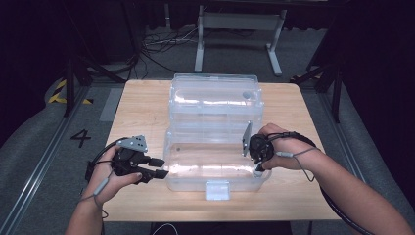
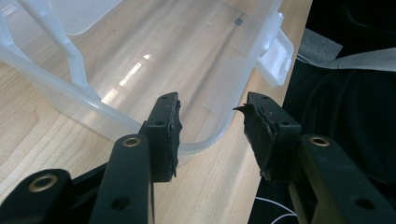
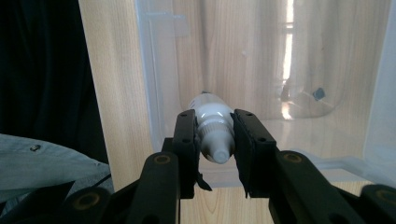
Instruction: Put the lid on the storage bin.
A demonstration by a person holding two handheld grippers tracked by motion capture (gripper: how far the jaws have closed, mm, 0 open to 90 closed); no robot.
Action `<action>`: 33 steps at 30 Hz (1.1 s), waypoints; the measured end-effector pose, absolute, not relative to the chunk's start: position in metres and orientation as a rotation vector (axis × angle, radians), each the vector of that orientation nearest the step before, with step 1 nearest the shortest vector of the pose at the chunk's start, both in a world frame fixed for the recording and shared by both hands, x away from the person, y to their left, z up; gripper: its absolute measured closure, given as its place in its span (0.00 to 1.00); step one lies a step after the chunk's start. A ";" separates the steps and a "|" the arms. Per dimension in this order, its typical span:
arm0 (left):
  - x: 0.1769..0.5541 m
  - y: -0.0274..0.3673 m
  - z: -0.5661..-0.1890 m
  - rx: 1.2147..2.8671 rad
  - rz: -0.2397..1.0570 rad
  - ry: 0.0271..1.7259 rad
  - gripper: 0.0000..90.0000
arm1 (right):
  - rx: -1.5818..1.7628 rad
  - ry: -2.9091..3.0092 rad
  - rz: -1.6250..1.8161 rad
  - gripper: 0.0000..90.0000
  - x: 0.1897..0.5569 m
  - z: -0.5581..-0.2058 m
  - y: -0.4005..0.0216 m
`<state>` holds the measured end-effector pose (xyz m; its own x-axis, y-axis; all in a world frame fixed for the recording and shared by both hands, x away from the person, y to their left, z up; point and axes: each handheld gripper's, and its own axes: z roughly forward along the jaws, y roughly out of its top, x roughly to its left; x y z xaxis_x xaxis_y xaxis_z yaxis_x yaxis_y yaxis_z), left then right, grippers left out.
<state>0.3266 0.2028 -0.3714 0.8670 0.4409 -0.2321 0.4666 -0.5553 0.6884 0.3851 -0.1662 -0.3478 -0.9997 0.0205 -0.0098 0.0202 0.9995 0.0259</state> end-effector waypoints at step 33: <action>0.328 0.200 -0.374 2.248 -0.061 0.649 0.62 | 0.096 3.173 -0.010 0.80 0.391 -0.386 -0.170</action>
